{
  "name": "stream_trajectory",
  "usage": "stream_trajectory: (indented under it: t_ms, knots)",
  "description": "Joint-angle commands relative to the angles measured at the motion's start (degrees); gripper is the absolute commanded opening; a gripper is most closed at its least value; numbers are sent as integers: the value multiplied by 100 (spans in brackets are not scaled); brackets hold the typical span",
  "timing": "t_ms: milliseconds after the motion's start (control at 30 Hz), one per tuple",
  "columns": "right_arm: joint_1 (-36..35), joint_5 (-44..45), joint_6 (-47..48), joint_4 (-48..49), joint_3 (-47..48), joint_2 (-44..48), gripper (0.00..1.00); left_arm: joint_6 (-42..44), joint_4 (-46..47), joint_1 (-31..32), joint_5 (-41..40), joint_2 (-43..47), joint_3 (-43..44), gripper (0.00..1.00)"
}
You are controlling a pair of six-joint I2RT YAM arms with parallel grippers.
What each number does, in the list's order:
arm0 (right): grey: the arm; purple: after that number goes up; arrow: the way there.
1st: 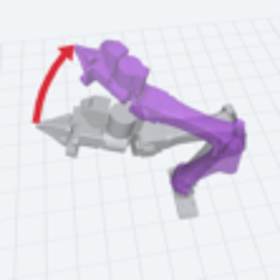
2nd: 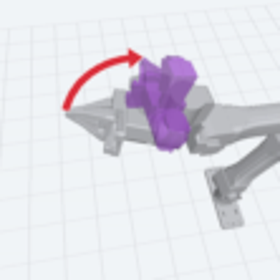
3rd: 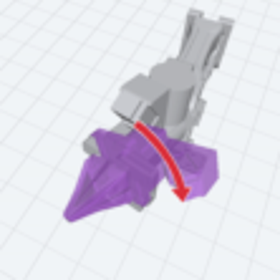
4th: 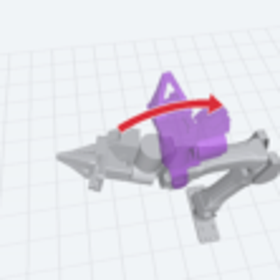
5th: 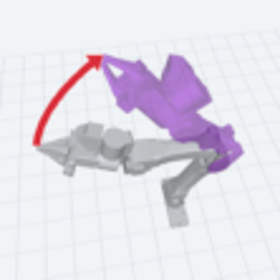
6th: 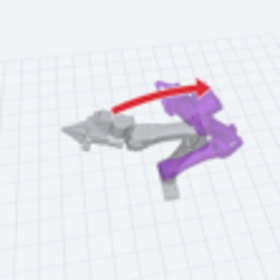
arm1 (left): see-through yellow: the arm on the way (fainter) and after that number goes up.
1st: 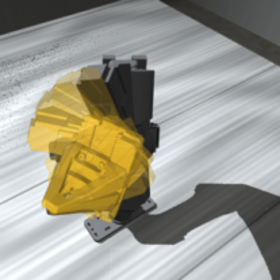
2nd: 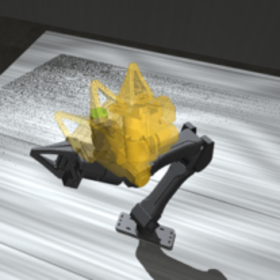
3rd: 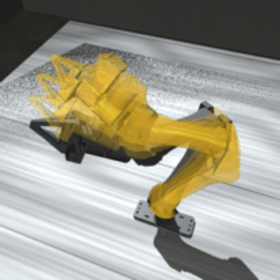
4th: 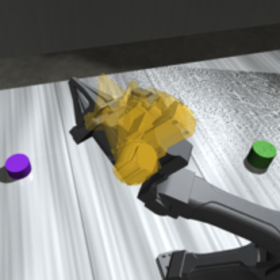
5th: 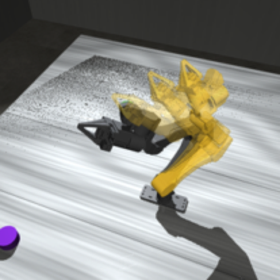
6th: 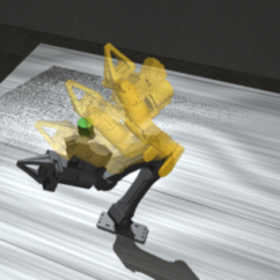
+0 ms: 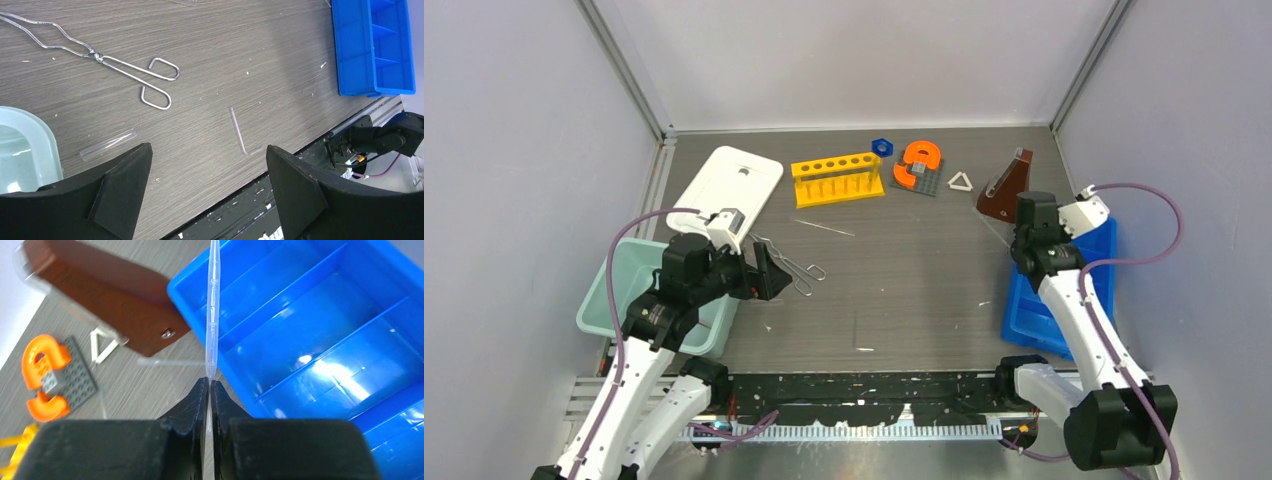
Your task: Organize the chemistry lab equipment
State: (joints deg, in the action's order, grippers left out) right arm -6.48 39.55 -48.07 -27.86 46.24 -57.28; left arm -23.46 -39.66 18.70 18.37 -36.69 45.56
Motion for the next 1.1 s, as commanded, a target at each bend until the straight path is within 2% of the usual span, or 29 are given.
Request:
stream_trajectory:
  t_ms: [0,167,333,633,833,1067]
  knots:
    - [650,-207,101,234,111,-155,10,41,82,20,-57,-2,-21,88]
    - [1531,-631,-229,673,181,-635,10,44,74,20,-75,12,-21,88]
    - [2029,-897,-641,922,458,-1352,10,44,72,20,-104,33,-21,88]
    - [2324,-1040,-1127,1269,827,-2334,10,44,64,20,-101,-92,-12,87]
    - [2454,-1165,-1393,1463,767,-2604,10,44,70,20,-158,-106,-4,87]
    - [2503,-1233,-1415,1425,790,-2641,22,52,70,20,-167,-90,-3,87]
